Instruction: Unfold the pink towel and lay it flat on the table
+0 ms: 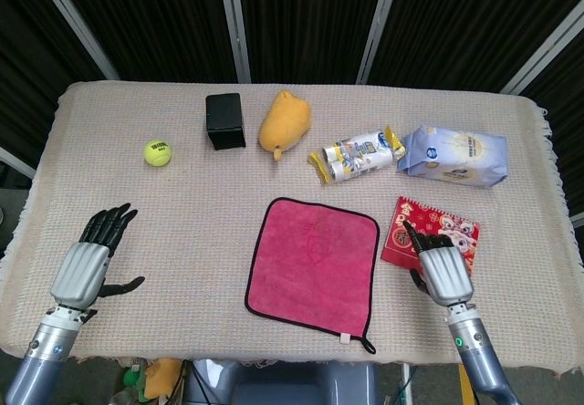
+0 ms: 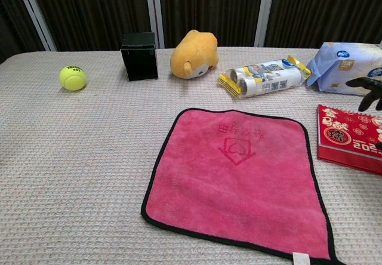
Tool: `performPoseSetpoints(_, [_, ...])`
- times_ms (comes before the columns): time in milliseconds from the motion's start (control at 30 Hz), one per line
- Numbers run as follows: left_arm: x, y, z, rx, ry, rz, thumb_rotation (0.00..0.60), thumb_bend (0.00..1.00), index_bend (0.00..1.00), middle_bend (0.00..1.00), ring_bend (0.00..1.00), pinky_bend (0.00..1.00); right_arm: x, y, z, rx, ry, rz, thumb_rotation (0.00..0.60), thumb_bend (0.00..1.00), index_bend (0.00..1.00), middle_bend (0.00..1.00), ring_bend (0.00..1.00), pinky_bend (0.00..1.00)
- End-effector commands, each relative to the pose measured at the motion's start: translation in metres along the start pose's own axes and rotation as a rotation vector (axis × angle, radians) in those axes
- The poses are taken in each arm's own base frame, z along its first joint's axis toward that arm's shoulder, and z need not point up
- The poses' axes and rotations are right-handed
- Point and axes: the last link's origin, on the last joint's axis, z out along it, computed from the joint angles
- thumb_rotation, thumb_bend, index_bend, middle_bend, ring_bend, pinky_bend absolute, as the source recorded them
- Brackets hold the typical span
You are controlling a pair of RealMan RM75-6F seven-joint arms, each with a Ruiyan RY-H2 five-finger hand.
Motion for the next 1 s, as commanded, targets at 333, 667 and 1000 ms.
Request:
performPoseSetpoints(333, [-0.008,-0.002,0.002,-0.010,-0.030,0.024,0.600,0.05,0.00,0.00,0.00,0.00,-0.003,0.032,-0.033,-0.100,0.068,-0.024,0.600,0.37,0.00,0.00,0.00,0.00])
performPoseSetpoints(667, [-0.020,0.003,0.004,-0.114,-0.178,0.096,0.600,0.73,0.00,0.00,0.00,0.00,-0.007,0.028,-0.034,-0.089,0.052,0.003,0.600,0.37,0.00,0.00,0.00,0.00])
performPoseSetpoints(1000, [-0.026,0.025,0.026,-0.303,-0.259,0.298,0.600,0.84,0.00,0.71,0.64,0.66,-0.006,0.030,-0.032,-0.092,0.073,0.018,0.600,0.37,0.00,0.00,0.00,0.00])
